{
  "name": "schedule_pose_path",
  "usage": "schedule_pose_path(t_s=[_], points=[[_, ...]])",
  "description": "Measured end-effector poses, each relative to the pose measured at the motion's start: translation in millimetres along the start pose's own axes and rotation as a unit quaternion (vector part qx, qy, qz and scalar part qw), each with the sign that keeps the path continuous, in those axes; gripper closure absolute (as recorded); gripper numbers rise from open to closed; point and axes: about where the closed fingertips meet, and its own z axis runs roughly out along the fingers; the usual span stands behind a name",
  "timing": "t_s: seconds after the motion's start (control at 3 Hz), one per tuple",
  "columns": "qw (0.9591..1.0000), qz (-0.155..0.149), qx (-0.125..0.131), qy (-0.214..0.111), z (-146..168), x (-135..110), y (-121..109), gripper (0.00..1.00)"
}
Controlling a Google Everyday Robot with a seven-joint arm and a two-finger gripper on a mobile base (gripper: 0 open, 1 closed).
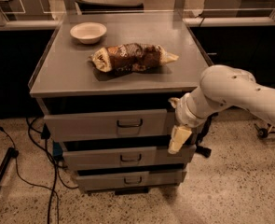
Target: Open top drawer
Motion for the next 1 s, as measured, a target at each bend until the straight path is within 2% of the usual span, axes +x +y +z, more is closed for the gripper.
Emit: schedule_pose_path(t_s=[0.33, 0.67, 1.0], points=[[1.0, -0.006, -0.001, 0.007, 15, -1, -12, 0.0], [0.9996, -0.016, -0.013, 0.02, 44, -7, -30, 0.0], [0.9995, -0.015, -0.018, 0.022, 46, -7, -28, 0.0]])
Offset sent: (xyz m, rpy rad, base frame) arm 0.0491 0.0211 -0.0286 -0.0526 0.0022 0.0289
